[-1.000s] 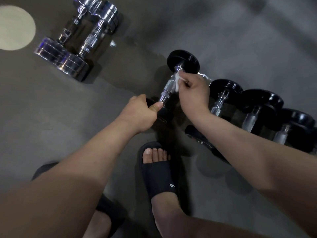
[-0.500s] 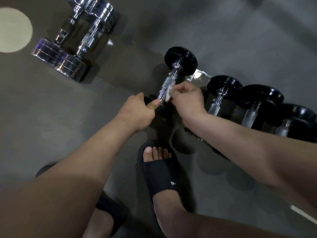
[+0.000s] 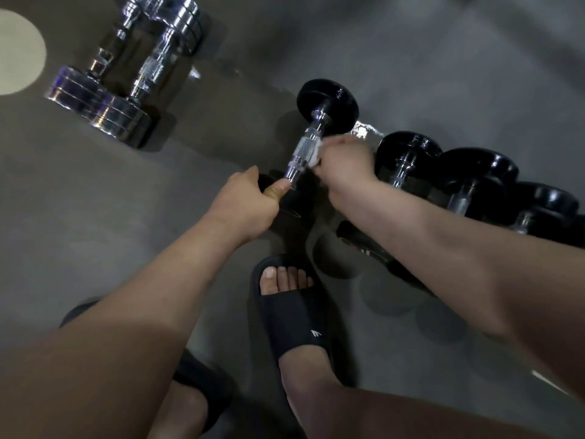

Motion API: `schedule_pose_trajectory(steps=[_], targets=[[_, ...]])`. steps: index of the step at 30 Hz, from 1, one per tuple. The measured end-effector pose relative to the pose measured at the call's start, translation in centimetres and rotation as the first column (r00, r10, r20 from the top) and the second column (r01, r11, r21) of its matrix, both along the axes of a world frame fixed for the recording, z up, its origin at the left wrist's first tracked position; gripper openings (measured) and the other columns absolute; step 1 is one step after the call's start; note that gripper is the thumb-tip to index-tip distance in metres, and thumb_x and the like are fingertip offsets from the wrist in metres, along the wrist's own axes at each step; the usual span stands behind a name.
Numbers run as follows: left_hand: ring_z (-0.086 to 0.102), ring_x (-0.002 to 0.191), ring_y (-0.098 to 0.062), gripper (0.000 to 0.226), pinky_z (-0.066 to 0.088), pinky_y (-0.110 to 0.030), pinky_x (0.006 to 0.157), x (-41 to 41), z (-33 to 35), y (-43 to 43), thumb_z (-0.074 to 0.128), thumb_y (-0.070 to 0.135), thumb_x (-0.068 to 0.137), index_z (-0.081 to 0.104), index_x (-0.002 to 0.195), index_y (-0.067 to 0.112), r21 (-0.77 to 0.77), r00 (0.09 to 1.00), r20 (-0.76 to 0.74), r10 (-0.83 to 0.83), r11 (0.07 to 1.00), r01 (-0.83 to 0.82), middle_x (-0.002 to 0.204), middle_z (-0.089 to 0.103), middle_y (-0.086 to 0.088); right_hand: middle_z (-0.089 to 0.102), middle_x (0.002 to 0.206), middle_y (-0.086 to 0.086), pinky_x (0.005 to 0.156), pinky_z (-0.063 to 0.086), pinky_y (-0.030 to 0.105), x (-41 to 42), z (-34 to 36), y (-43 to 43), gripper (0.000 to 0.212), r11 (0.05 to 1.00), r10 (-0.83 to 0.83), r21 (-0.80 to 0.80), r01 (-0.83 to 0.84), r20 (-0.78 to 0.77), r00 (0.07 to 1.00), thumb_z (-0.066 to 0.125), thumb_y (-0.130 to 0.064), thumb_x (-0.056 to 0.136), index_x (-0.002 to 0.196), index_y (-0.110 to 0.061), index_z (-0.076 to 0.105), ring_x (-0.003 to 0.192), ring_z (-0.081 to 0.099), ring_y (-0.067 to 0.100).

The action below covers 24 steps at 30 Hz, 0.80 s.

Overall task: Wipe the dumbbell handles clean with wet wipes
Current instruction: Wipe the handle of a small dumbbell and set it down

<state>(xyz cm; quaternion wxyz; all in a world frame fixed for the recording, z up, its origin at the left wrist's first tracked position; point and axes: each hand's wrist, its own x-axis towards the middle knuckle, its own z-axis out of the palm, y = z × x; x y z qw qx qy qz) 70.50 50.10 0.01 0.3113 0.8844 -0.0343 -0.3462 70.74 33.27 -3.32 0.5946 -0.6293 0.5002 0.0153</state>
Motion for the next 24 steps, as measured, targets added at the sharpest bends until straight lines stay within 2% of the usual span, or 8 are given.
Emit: schedule_pose_trajectory(steps=[4, 6, 7, 10, 14, 17, 20, 24], targets=[[0.054, 0.092, -0.027, 0.041, 0.034, -0.03, 0.074, 0.0, 0.2, -0.1, 0.053, 0.05, 0.098, 0.057, 0.104, 0.009, 0.014, 1.0, -0.015, -0.011, 1.0, 0.012, 0.109, 0.062, -0.014, 0.069, 0.094, 0.018, 0.082, 0.057, 0.037, 1.4, 0.2, -1.4, 0.014, 0.972, -0.131, 0.203, 0.117, 0.056, 0.99, 0.056, 0.003, 0.09, 0.099, 0.0, 0.067, 0.083, 0.066, 0.025], [0.053, 0.093, -0.027, 0.042, 0.035, -0.03, 0.076, 0.2, 0.2, 0.0, 0.052, 0.05, 0.099, 0.057, 0.107, 0.009, 0.027, 0.999, -0.024, -0.024, 0.999, 0.025, 0.112, 0.061, -0.014, 0.071, 0.111, 0.019, 0.088, 0.059, 0.035, 0.1, 0.3, -0.2, 0.026, 0.936, -0.15, 0.328, 0.128, 0.042, 0.988, 0.052, 0.001, 0.095, 0.116, 0.001, 0.066, 0.091, 0.067, 0.023], [0.053, 0.094, -0.027, 0.042, 0.035, -0.03, 0.076, 0.2, 0.2, 0.0, 0.052, 0.05, 0.099, 0.057, 0.108, 0.009, 0.031, 0.999, -0.024, -0.027, 0.999, 0.028, 0.114, 0.061, -0.014, 0.07, 0.118, 0.019, 0.086, 0.059, 0.032, -0.7, 0.5, 0.4, 0.03, 0.926, -0.106, 0.366, 0.092, 0.019, 0.994, 0.049, 0.001, 0.096, 0.121, 0.0, 0.065, 0.094, 0.067, 0.023], [0.056, 0.099, -0.031, 0.042, 0.035, -0.031, 0.078, 0.2, -0.2, 0.1, 0.05, 0.049, 0.099, 0.056, 0.108, 0.009, 0.022, 1.0, -0.027, -0.012, 1.0, 0.013, 0.115, 0.06, -0.016, 0.068, 0.124, 0.022, 0.067, 0.059, 0.025, -0.9, 0.7, 0.2, 0.036, 0.899, -0.027, 0.438, 0.021, 0.007, 1.0, 0.046, 0.003, 0.095, 0.126, 0.002, 0.063, 0.098, 0.068, 0.025], [0.053, 0.093, -0.03, 0.039, 0.034, -0.031, 0.075, -0.2, 0.0, -0.4, 0.051, 0.048, 0.1, 0.053, 0.103, 0.009, 0.016, 0.999, -0.035, -0.012, 1.0, 0.013, 0.113, 0.058, -0.018, 0.073, 0.116, 0.017, 0.069, 0.06, 0.027, 1.0, 1.3, -1.1, 0.029, 0.845, -0.215, 0.509, 0.161, 0.05, 0.975, 0.051, 0.002, 0.096, 0.122, 0.0, 0.066, 0.097, 0.072, 0.022], [0.051, 0.092, -0.029, 0.039, 0.033, -0.031, 0.076, -0.1, 0.0, -0.2, 0.05, 0.047, 0.1, 0.052, 0.105, 0.008, 0.023, 0.999, -0.04, -0.014, 1.0, 0.015, 0.115, 0.058, -0.017, 0.071, 0.119, 0.016, 0.076, 0.059, 0.028, 0.1, 1.2, 0.4, 0.018, 0.855, -0.205, 0.495, 0.157, 0.044, 0.978, 0.05, -0.002, 0.1, 0.104, -0.007, 0.067, 0.095, 0.068, 0.021], [0.047, 0.093, -0.025, 0.041, 0.034, -0.03, 0.079, -0.1, -0.1, 0.0, 0.049, 0.047, 0.101, 0.052, 0.11, 0.007, 0.032, 0.999, -0.032, -0.019, 0.999, 0.02, 0.118, 0.054, -0.015, 0.07, 0.117, 0.01, 0.072, 0.056, 0.025, -1.1, 0.9, 1.1, 0.019, 0.833, -0.162, 0.536, 0.139, -0.003, 0.987, 0.044, -0.009, 0.106, 0.115, -0.01, 0.061, 0.094, 0.069, 0.018], [0.053, 0.097, -0.03, 0.041, 0.035, -0.03, 0.079, -0.4, 0.1, -0.6, 0.051, 0.047, 0.1, 0.052, 0.109, 0.007, 0.014, 0.999, -0.039, 0.002, 1.0, -0.002, 0.12, 0.055, -0.018, 0.069, 0.1, 0.009, 0.08, 0.058, 0.027, 0.2, 1.1, -0.4, 0.018, 0.833, -0.241, 0.511, 0.21, -0.007, 0.971, 0.049, 0.004, 0.099, 0.1, -0.007, 0.063, 0.087, 0.067, 0.017]])
